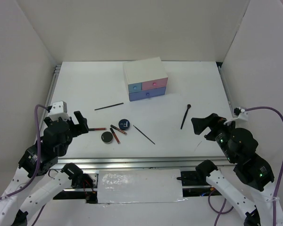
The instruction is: Organize the makeup
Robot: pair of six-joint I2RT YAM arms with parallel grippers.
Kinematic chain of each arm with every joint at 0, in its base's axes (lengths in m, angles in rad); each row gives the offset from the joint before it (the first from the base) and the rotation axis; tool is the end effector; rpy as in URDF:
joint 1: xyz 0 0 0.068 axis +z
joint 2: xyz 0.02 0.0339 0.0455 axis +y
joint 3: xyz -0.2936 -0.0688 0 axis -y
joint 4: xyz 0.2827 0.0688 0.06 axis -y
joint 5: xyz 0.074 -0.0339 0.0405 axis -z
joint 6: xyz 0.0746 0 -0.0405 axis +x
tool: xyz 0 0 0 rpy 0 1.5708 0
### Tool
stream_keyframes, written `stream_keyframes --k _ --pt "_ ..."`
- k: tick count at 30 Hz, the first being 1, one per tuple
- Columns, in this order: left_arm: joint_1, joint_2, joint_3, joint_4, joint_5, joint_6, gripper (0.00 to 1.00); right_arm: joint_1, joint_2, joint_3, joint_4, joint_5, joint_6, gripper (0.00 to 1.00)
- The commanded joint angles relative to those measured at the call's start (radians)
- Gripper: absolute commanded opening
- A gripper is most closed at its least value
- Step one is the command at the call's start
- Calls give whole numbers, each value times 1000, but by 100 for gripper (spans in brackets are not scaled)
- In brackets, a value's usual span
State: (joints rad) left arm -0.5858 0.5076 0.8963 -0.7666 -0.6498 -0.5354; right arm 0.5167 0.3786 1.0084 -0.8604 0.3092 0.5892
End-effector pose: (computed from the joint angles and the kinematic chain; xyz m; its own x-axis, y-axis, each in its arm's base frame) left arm 0.1302 -0.0322 0.3697 -0.2500 -0.3217 -0.9133 -0.1813 0.9421 -0.2822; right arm 0.0821 0.0205 0.4039 -0.2836 0.4477 -0.8480 -0.0667 0.8730 0.4832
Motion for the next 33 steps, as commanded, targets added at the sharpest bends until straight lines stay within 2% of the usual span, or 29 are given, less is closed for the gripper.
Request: stream_keyframes --k 1,8,14,16,17,19,20,22,23,24,27,29,33 --pt "3 5 7 16 -19 -18 99 -3 -7 7 -31 7 27 100" --pt "3 -9 3 24 -2 -9 99 -3 -90 -89 50 -42 66 100" --pt "3 -29 -3 32 3 -5 99 -3 -78 -310 335 -137 184 100" --pt "3 -29 -3 32 6 -2 100 -1 -47 -376 513 -174 221 100" --pt "3 -30 -7 35 12 -1 99 -4 0 -434 644 -198 230 100" --pt "1 -30 -8 41 22 8 99 -3 66 -485 786 -214 245 100" --pt "3 -30 -10 47 32 9 99 -3 144 -528 940 -228 251 100" --pt "1 -24 -13 50 41 15 99 -3 292 -560 1084 -236 255 100" --pt "1 -21 -11 50 41 15 100 -4 352 -561 1207 -240 259 100" --pt "-2 -17 -13 50 44 15 99 -3 475 -542 1256 -243 262 100" --pt "-3 -14 -11 52 48 18 99 -9 659 -478 1386 -280 264 100" --pt "-5 -14 -16 56 52 22 99 -9 871 -377 1440 -304 268 100" --pt "-8 -9 -17 58 61 26 99 -11 1049 -340 1638 -398 296 100"
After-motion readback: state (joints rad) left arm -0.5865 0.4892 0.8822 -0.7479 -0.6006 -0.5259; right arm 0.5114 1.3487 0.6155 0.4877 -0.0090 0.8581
